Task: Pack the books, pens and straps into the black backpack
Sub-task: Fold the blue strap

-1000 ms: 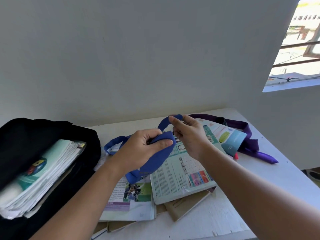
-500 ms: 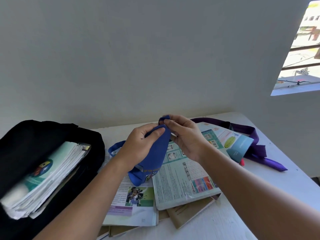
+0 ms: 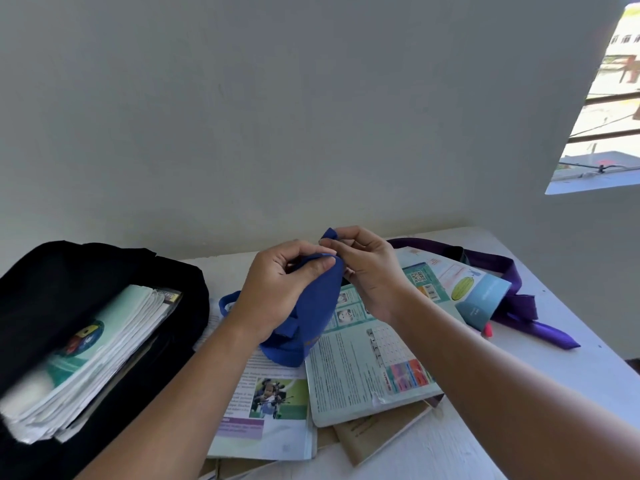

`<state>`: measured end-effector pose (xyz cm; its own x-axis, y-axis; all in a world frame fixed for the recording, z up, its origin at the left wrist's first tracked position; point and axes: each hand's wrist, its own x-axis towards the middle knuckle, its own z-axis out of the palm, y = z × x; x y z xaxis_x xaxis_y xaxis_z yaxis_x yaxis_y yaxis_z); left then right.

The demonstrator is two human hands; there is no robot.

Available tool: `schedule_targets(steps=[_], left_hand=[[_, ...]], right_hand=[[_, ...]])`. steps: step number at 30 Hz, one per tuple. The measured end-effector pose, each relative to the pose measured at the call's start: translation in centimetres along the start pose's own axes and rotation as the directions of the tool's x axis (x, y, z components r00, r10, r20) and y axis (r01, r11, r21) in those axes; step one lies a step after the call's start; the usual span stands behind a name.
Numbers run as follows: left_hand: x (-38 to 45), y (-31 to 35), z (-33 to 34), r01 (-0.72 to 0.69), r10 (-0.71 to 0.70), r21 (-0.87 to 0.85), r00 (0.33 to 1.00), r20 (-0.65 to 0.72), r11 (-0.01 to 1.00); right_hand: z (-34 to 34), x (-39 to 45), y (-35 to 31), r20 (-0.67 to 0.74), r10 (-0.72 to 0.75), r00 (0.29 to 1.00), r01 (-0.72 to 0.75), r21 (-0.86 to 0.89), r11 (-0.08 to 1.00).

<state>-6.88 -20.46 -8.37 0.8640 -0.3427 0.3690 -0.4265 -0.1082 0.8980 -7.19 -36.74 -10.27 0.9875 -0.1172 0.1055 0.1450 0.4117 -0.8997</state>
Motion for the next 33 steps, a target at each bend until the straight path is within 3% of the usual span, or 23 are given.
schedule_targets(steps=[3, 7, 14, 19, 23, 28, 33], left_hand=[[0.5, -0.3, -0.1, -0.001, 0.0, -0.012, 0.995, -0.096, 1.0], [0.3, -0.3, 0.0, 0.044, -0.056, -0.163, 0.996, -0.069, 0.986], [0.3, -0.4, -0.1, 0.081, -0.116, -0.204, 0.979, -0.165, 0.976], [0.2, -0.4, 0.0, 0.11, -0.169, -0.282, 0.966, -0.194, 0.953], [0.0, -0.6, -0.2, 0.109, -0.17, -0.305, 0.968, -0.183, 0.946], [-0.2, -0.7, -0.7, 0.142, -0.205, -0.368, 0.969, -0.14, 0.919], [-0.1, -0.4, -1.5, 0.265, -0.317, -0.495, 0.948, -0.022, 0.828]], right_hand=[[0.3, 0.0, 0.0, 0.015, -0.011, 1.0, 0.011, 0.029, 1.0], [0.5, 0.0, 0.0, 0.059, -0.009, 0.998, 0.006, 0.05, 0.999], [0.9, 0.5, 0.6, 0.005, -0.003, 1.0, 0.003, 0.018, 1.0], [0.9, 0.5, 0.8, 0.062, 0.003, 0.998, -0.001, -0.033, 0.999], [0.9, 0.2, 0.9, 0.105, 0.021, 0.994, -0.021, -0.005, 1.0], [0.9, 0.3, 1.0, 0.053, -0.022, 0.998, 0.027, -0.095, 0.995], [0.9, 0.3, 1.3, 0.1, -0.068, 0.993, 0.082, -0.148, 0.986]])
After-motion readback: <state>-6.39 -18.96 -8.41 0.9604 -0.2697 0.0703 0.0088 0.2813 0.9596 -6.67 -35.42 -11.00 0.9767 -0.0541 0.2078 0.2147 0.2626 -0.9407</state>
